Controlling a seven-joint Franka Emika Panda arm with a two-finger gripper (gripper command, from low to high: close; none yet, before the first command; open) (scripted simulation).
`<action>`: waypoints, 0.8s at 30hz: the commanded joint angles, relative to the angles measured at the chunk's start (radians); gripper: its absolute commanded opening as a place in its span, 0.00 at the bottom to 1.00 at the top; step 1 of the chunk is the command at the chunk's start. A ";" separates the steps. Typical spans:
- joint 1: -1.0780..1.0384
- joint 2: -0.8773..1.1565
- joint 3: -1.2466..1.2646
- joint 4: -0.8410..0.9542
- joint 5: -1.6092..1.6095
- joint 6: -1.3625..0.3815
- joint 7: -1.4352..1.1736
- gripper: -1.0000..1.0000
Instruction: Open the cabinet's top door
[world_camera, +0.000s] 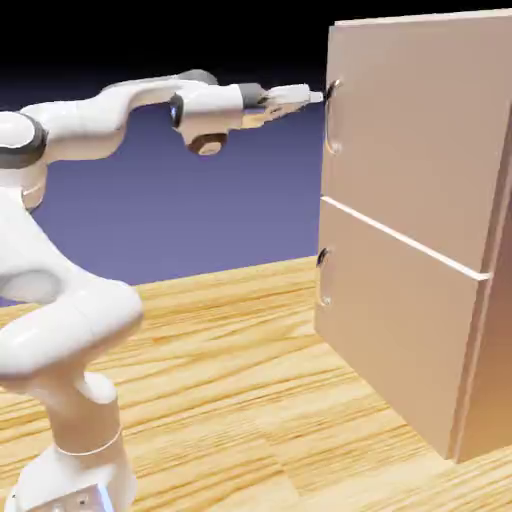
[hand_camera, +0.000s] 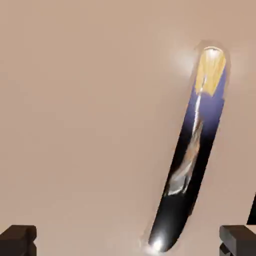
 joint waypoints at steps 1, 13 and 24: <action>-0.024 -0.007 0.030 0.019 0.042 0.006 0.044 0.50; -0.164 -0.074 0.049 0.094 0.065 -0.102 0.081 0.00; 0.059 -0.439 -0.262 -0.292 0.252 -0.578 0.082 0.00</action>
